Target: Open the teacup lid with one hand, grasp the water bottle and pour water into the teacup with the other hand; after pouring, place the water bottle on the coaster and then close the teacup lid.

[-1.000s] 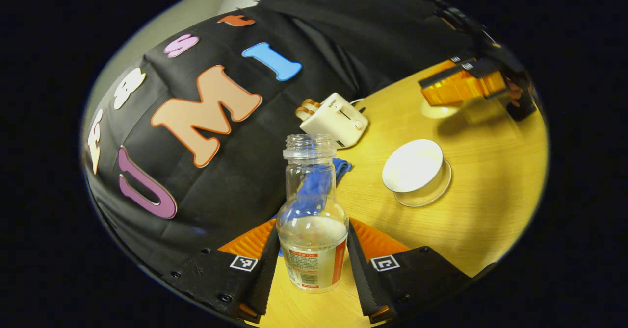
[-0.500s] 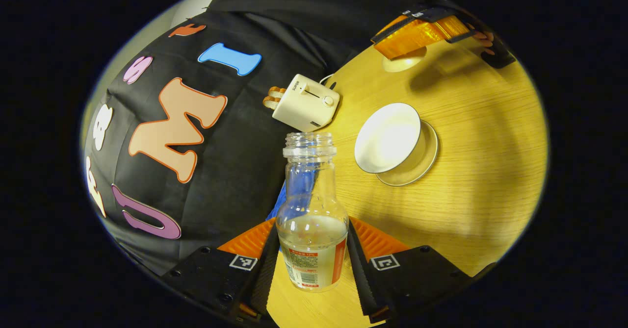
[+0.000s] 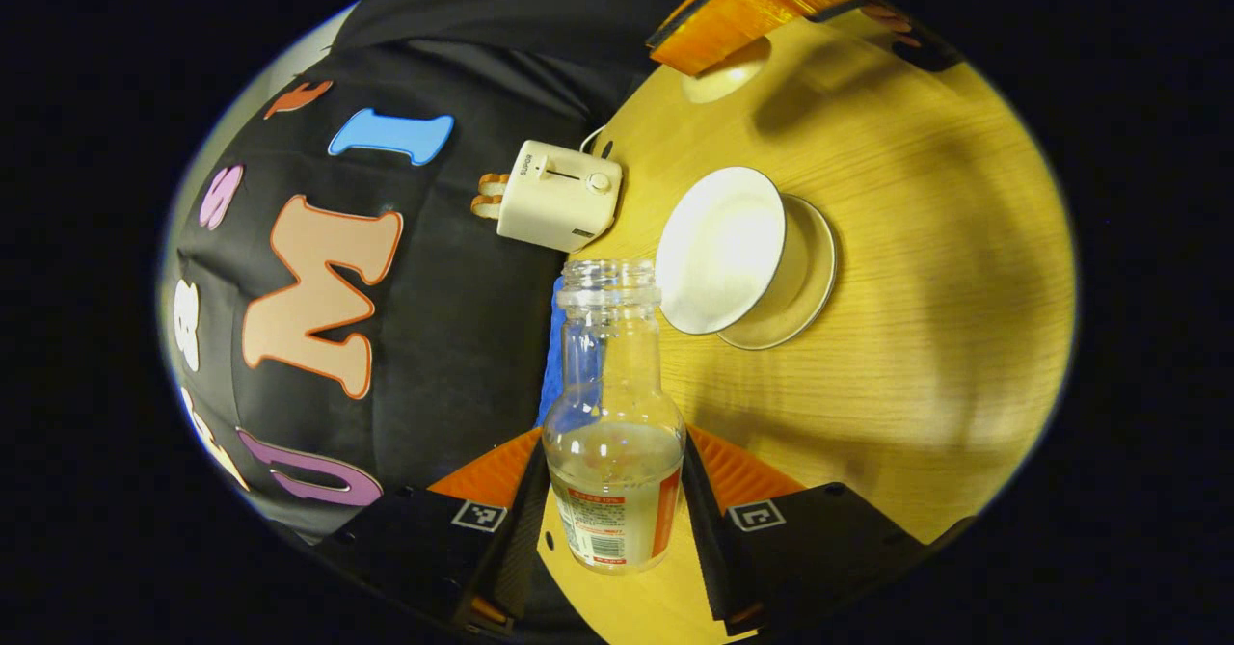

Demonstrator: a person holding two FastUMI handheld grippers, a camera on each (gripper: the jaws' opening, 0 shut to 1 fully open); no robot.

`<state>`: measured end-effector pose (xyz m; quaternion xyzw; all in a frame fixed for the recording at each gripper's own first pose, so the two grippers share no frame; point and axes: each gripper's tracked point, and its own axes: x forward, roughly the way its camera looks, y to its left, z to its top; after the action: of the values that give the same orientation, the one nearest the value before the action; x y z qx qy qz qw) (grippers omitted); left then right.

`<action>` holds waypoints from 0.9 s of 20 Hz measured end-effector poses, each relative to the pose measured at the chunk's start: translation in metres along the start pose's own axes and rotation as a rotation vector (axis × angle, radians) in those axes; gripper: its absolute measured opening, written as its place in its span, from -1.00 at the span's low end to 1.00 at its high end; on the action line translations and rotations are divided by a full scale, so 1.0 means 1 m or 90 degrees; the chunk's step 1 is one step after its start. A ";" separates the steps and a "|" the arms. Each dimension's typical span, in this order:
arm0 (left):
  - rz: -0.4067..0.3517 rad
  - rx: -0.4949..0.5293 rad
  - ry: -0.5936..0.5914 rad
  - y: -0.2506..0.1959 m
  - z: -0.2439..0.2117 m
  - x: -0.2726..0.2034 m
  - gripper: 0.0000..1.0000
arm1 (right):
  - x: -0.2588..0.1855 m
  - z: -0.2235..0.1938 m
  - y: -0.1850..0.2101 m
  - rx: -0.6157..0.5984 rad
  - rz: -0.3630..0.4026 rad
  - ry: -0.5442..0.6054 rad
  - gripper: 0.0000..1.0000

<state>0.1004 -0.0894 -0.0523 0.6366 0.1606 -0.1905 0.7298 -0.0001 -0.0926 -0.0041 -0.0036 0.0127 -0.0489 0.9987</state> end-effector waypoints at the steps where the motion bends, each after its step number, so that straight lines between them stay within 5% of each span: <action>1: -0.001 0.011 0.003 0.000 0.000 0.001 0.36 | 0.000 0.000 0.000 0.000 0.000 0.000 -0.39; 18: 0.009 0.182 0.049 0.011 -0.001 0.004 0.36 | 0.000 0.000 -0.001 0.000 0.001 0.000 -0.39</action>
<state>0.1087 -0.0870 -0.0448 0.7419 0.1552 -0.1813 0.6266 0.0004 -0.0933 -0.0038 -0.0038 0.0126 -0.0480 0.9988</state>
